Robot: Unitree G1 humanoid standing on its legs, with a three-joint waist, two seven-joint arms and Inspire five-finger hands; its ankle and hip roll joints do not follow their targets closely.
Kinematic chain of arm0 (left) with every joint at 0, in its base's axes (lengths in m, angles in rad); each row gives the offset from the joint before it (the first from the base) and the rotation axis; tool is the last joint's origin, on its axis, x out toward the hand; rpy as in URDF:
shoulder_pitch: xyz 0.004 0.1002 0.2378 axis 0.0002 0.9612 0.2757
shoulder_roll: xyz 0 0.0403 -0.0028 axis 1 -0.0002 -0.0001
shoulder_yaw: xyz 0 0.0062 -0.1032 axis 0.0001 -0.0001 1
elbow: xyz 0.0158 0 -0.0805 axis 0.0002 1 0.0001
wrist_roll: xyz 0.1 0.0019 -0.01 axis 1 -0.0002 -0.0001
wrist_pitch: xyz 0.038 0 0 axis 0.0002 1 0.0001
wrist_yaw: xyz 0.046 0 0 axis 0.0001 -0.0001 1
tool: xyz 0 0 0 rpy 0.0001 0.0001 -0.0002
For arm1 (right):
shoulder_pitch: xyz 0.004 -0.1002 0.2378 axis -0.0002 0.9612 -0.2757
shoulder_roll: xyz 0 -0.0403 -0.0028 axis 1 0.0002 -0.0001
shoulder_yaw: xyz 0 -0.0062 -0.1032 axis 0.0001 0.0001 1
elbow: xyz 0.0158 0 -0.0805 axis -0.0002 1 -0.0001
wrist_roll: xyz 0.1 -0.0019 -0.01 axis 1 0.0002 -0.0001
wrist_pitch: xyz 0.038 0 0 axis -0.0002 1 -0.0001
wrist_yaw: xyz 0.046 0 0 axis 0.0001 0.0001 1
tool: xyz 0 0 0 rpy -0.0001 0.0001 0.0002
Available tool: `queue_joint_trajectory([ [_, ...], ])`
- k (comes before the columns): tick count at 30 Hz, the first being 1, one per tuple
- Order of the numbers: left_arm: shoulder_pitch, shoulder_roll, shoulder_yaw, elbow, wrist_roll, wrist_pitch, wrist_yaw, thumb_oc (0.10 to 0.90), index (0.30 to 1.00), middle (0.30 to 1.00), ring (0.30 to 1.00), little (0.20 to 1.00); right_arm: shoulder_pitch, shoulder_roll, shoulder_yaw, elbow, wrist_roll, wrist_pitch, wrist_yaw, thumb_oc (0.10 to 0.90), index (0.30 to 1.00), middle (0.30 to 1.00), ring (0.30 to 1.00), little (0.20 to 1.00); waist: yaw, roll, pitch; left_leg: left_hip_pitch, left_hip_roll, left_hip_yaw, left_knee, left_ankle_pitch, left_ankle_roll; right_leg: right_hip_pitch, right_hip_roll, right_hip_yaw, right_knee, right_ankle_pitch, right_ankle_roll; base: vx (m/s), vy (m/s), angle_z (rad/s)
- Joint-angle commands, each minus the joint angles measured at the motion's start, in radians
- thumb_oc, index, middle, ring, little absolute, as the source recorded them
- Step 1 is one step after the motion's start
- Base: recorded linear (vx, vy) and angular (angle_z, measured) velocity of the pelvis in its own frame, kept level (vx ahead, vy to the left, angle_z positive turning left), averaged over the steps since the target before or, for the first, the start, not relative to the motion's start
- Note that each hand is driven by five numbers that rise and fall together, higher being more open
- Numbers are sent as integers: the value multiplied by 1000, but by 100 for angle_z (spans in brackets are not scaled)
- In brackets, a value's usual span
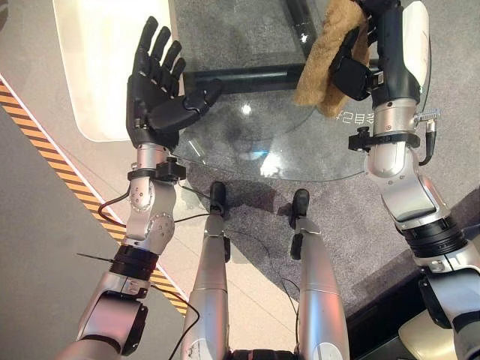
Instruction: Wipe the table with a cloth and put it in the basket.
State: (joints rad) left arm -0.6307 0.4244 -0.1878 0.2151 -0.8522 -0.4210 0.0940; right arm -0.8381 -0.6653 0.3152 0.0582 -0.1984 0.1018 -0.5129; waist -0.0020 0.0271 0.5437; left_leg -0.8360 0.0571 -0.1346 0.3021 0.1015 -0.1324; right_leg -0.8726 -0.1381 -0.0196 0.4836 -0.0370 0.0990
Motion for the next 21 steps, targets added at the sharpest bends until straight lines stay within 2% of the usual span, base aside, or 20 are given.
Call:
queue_joint_trajectory([
  [1,-100,5,25,-101,-8,-63,-49,800,900,900,900,900,-203,-13,-48,-205,-73,-116,-42,100,300,300,300,200,-1,-13,-24,68,-105,113,-35,-41,122,90,141,-28,-109,0,-49,0,0,0],
  [21,-173,-46,-45,-104,-44,-11,-107,800,900,900,900,900,-315,25,12,-230,-23,-116,25,100,300,300,300,200,0,-20,-24,82,-107,111,-45,-41,121,107,135,-31,-127,1,-49,0,0,0],
])
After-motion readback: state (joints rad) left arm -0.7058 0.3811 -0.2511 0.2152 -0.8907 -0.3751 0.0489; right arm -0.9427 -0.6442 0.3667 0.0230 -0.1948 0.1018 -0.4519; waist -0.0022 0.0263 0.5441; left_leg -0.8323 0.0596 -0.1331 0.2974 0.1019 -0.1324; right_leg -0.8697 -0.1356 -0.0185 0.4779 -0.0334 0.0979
